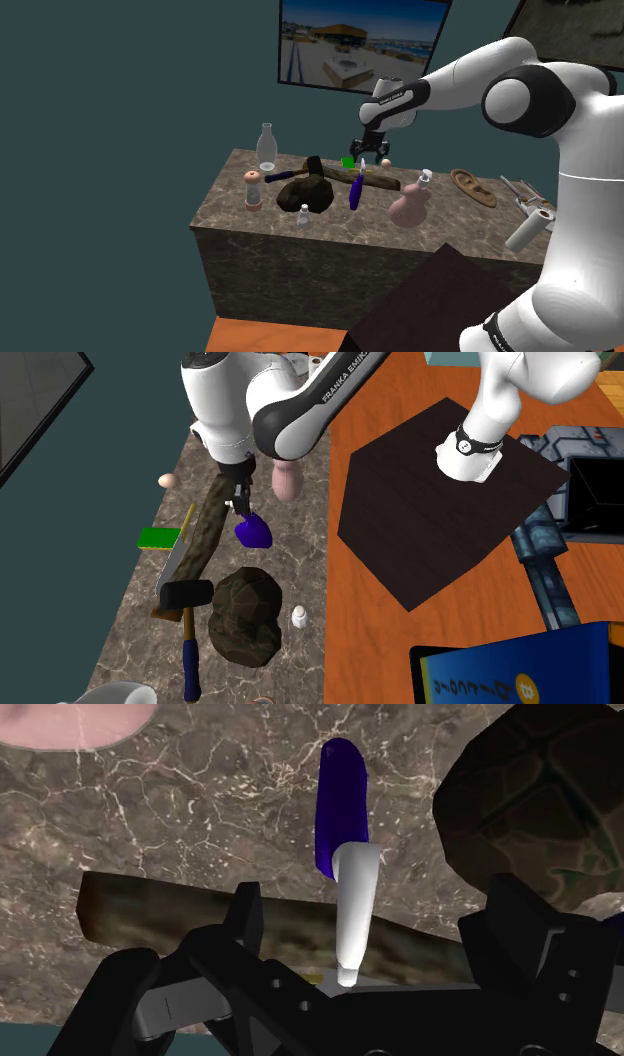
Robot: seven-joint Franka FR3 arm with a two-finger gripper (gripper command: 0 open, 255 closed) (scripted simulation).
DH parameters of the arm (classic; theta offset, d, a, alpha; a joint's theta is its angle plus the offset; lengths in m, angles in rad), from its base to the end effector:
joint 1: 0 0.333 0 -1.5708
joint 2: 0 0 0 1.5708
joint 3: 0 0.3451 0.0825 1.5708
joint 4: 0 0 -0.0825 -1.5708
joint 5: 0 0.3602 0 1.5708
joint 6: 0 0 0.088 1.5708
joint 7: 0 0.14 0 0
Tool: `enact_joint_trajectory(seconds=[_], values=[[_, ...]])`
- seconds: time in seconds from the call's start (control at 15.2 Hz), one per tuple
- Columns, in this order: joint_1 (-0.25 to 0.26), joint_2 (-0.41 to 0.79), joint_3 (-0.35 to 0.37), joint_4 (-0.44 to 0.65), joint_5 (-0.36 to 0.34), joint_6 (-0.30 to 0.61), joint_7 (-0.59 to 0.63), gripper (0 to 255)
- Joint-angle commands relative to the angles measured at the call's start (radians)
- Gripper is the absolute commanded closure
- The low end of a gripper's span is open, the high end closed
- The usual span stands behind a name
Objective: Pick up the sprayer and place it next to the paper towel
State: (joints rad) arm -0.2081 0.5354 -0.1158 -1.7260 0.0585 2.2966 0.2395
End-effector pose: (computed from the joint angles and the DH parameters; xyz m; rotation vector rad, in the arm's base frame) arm 0.6388 -0.2031 0.2870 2.9928 -0.8999 0.0605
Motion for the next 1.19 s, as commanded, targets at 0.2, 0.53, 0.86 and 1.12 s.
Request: enact_joint_trajectory(seconds=[0.2, 0.53, 0.86, 1.12], values=[[-0.01, 0.066, 0.003, 0.025, 0.011, 0.038, -0.002, 0], [-0.013, 0.099, 0.006, 0.027, 0.015, 0.069, -0.005, 0], [-0.013, 0.099, 0.006, 0.027, 0.015, 0.069, -0.005, 0], [-0.013, 0.099, 0.006, 0.027, 0.015, 0.069, -0.004, 255]])
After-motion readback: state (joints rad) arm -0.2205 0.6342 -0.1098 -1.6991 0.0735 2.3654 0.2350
